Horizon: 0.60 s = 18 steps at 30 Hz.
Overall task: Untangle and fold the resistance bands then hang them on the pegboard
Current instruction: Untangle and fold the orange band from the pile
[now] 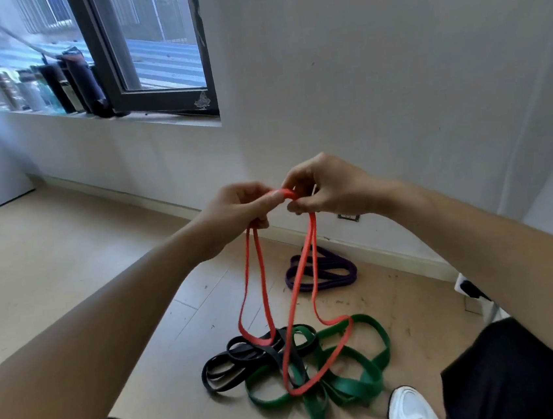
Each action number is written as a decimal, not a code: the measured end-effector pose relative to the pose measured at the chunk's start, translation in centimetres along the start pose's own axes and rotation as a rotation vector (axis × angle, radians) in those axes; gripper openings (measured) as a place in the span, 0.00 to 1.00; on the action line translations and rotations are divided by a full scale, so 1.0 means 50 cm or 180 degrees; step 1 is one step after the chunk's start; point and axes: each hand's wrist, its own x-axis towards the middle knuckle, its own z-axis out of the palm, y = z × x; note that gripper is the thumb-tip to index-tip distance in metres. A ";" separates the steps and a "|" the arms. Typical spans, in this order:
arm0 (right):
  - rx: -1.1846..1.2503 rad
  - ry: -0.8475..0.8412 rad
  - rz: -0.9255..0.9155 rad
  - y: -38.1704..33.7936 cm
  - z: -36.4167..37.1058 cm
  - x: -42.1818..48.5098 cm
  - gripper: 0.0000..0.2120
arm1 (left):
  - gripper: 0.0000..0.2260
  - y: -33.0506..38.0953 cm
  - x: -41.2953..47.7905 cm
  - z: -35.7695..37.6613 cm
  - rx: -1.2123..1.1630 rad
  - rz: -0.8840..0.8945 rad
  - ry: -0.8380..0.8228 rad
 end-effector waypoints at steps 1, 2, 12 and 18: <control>0.0028 0.0012 -0.0002 0.001 0.001 0.002 0.08 | 0.19 0.006 0.001 0.002 -0.0011 0.0079 0.0089; 0.0062 0.0009 0.0016 0.003 0.001 0.004 0.07 | 0.18 0.011 0.002 0.002 -0.0024 0.0159 0.0194; 0.0094 -0.0237 0.0498 0.047 0.011 0.015 0.04 | 0.13 0.019 -0.006 -0.046 -0.0585 0.0491 0.1165; 0.0400 0.0309 0.0255 0.025 -0.052 0.005 0.08 | 0.15 -0.028 -0.024 -0.085 -0.0444 0.0176 0.1070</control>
